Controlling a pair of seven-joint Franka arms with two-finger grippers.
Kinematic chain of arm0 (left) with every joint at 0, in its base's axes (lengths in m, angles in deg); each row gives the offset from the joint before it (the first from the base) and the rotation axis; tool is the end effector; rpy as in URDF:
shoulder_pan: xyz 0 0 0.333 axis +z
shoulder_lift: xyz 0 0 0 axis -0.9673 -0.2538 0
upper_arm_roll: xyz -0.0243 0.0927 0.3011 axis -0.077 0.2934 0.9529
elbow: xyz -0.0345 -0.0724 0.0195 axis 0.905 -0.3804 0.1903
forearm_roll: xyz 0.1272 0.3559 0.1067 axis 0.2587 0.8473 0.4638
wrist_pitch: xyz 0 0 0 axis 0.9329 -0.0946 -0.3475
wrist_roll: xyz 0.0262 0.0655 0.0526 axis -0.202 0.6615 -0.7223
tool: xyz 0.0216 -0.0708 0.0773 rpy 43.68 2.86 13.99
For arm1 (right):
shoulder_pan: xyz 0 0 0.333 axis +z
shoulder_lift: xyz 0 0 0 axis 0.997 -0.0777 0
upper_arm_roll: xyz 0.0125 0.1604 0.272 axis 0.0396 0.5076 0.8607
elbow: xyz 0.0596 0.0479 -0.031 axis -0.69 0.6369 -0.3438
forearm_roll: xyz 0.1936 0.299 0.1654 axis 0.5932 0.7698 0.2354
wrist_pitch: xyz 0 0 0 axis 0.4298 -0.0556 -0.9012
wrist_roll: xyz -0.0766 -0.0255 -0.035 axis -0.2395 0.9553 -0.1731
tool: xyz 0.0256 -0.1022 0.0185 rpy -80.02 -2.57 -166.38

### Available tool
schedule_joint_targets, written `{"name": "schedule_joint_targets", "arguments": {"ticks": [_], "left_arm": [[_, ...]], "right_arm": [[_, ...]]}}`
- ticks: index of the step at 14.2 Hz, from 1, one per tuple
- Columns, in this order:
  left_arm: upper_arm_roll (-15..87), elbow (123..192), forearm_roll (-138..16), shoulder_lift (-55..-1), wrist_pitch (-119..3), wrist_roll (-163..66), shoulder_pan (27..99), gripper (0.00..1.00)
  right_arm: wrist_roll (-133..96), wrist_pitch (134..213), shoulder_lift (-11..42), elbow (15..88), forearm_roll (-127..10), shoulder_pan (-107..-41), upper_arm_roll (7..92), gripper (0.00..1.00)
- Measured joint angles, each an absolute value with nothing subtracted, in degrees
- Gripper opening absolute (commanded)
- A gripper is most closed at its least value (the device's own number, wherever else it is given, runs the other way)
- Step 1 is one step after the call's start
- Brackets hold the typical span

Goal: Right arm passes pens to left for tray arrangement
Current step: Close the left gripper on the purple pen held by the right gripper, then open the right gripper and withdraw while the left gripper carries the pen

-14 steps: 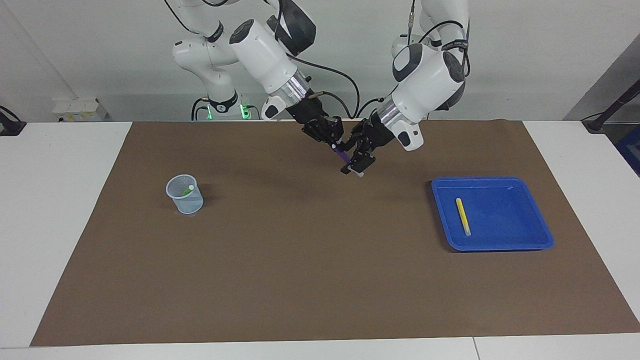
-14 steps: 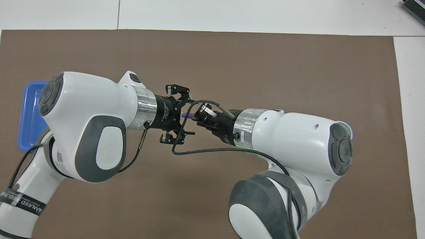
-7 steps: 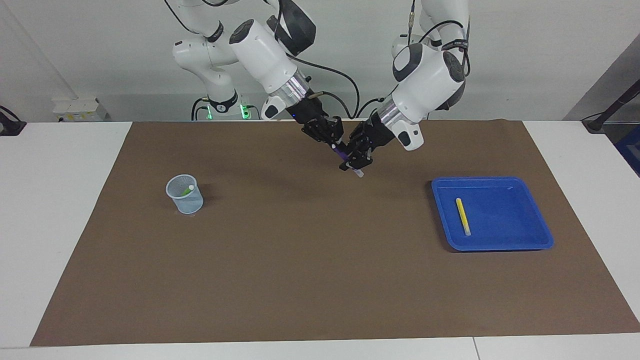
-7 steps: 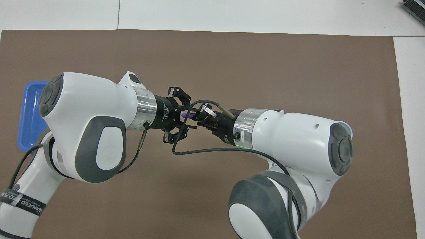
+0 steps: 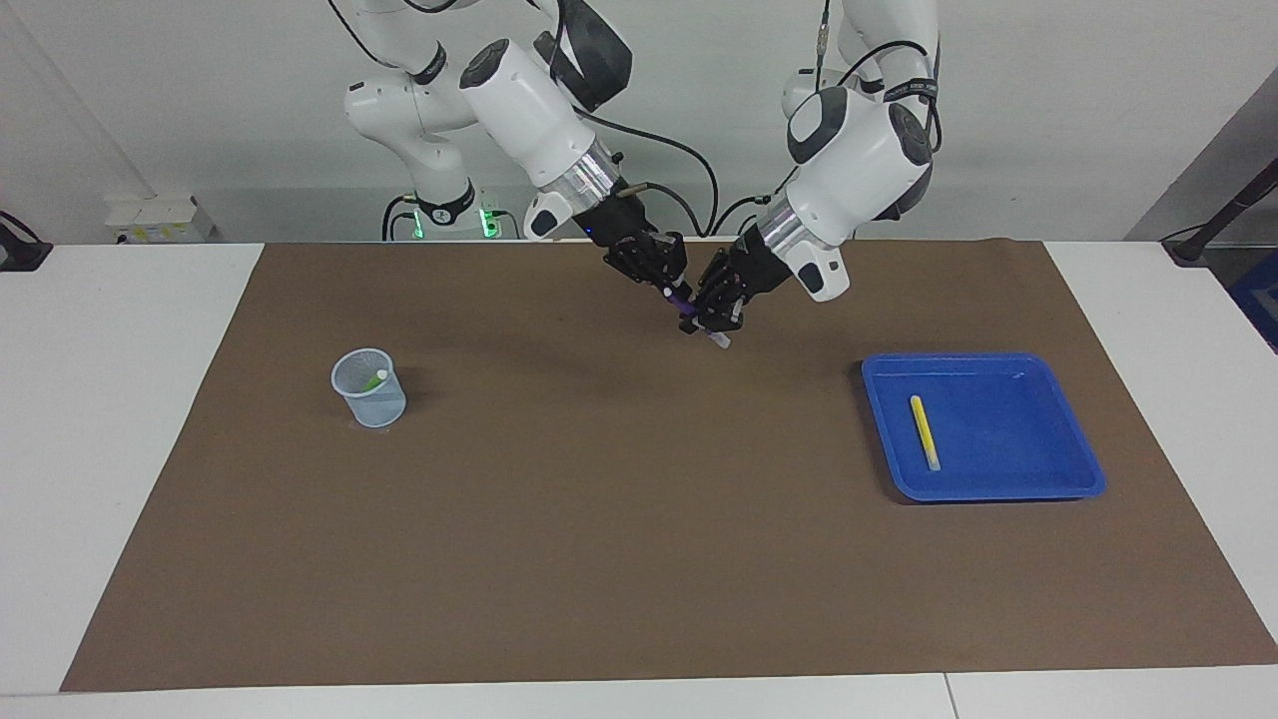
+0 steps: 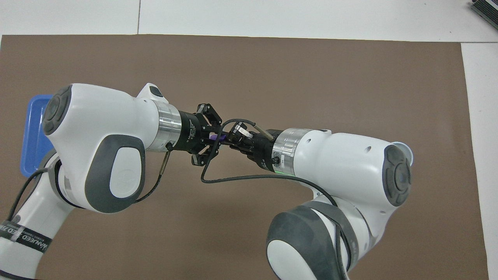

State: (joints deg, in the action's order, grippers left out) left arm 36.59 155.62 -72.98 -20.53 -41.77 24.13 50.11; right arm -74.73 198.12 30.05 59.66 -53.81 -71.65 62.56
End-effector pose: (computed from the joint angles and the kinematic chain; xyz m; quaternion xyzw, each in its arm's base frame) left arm 0.5175 -0.2988 0.5074 0.7415 0.5984 -0.1954 0.2322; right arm 0.4999 0.3341 0.5302 -0.8921 0.2943 -0.0242 0.3419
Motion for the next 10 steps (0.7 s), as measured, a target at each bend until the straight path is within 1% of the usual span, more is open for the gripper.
{"name": "schedule_joint_targets", "arguments": {"ticks": [2, 3, 5, 6, 7, 10], "left_arm": [[36.7, 155.6, -73.0, -20.5, -41.7, 23.2, 50.1, 0.0], [36.7, 155.6, -73.0, -20.5, -41.6, 22.9, 50.1, 0.0], [36.8, 155.6, -73.0, -20.3, -40.9, 22.0, 50.1, 0.0], [36.8, 155.6, -73.0, -20.1, -40.1, 21.1, 50.1, 0.0], [36.8, 155.6, -72.9, -19.9, -39.5, 19.8, 50.2, 0.0], [37.2, 155.7, -72.8, -19.3, -36.1, 12.2, 52.2, 0.0]], "right_arm": [[-74.7, 198.1, 30.1, 59.7, -53.8, -71.6, 62.6, 0.0], [-74.7, 198.1, 30.1, 59.7, -53.8, -71.6, 62.7, 0.33], [-74.7, 198.2, 30.1, 59.7, -53.8, -71.7, 62.6, 0.59], [-74.7, 198.2, 30.0, 59.7, -53.8, -71.7, 62.4, 0.84], [-74.7, 198.2, 30.0, 59.7, -53.8, -71.7, 62.3, 1.0], [-74.6, 198.1, 30.0, 59.6, -53.8, -71.7, 62.2, 1.0]]}}
